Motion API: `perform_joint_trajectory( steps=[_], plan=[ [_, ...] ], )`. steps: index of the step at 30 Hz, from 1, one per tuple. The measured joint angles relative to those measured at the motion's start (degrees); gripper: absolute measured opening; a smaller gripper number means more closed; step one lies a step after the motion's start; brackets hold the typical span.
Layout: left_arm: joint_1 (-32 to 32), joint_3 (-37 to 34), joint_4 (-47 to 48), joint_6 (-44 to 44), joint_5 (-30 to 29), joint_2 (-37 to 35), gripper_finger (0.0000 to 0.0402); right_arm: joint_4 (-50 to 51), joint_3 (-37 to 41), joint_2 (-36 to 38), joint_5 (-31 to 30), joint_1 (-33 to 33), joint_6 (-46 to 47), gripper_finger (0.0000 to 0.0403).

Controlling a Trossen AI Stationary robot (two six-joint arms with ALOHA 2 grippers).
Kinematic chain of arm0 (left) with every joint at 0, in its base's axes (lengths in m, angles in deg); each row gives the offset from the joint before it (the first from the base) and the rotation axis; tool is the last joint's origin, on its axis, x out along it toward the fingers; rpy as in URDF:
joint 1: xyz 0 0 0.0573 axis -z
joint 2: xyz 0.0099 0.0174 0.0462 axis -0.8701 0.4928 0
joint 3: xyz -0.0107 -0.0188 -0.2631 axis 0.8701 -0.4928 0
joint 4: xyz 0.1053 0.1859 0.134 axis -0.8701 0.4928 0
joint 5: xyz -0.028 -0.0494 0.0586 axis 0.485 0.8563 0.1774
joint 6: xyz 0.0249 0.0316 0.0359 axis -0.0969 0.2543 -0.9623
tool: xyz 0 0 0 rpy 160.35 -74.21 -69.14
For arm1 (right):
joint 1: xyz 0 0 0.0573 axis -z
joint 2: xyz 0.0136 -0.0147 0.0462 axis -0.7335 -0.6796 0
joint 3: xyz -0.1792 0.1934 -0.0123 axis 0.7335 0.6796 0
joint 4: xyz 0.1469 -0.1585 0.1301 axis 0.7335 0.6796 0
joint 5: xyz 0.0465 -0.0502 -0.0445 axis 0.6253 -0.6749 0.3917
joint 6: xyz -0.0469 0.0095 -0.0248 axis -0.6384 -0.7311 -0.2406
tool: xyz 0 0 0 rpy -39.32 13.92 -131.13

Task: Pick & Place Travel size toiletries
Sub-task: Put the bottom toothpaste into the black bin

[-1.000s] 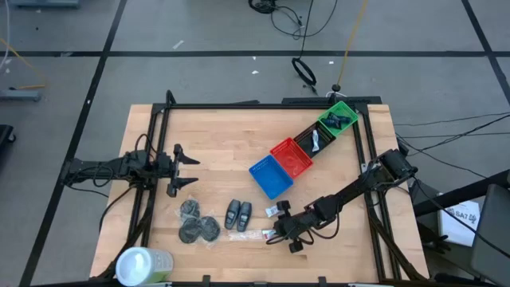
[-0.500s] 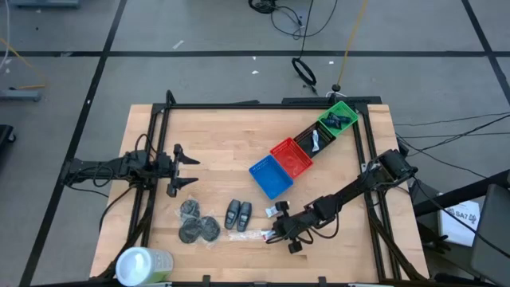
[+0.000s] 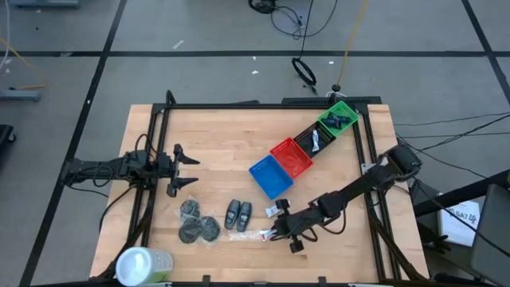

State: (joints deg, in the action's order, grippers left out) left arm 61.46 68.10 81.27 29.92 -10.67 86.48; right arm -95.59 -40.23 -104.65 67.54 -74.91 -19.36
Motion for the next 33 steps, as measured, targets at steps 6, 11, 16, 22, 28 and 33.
perform_joint_trajectory(
  steps=[6, 11, 16, 22, 28, 33],
  plan=[
    [0.0, 0.0, 0.0, 0.0, 0.0, 0.0, 0.0283, 1.3, 0.0, 3.9, 0.1, 0.0, 1.1, 0.0055],
    [0.0, 0.0, 0.0, 0.0, 0.0, 0.0, 0.0283, 4.4, 0.0, 8.0, 0.1, 0.0, 2.6, 0.0055],
    [0.0, 0.0, 0.0, 0.0, 0.0, 0.0, 0.0283, 7.8, 0.0, 12.3, 0.1, 0.0, 2.4, 0.0055],
    [0.0, 0.0, 0.0, 0.0, 0.0, 0.0, 0.0283, 9.4, 2.0, 17.0, 0.0, 0.0, 1.7, 0.0055],
    [0.0, 0.0, 0.0, 0.0, 0.0, 0.0, 0.0283, 4.8, 10.0, 21.3, -0.1, 2.0, 4.6, 0.0055],
    [0.0, 0.0, 0.0, 0.0, 0.0, 0.0, 0.0283, -7.1, 18.7, 24.7, -0.1, 3.8, 5.5, 0.0055]
  ],
)
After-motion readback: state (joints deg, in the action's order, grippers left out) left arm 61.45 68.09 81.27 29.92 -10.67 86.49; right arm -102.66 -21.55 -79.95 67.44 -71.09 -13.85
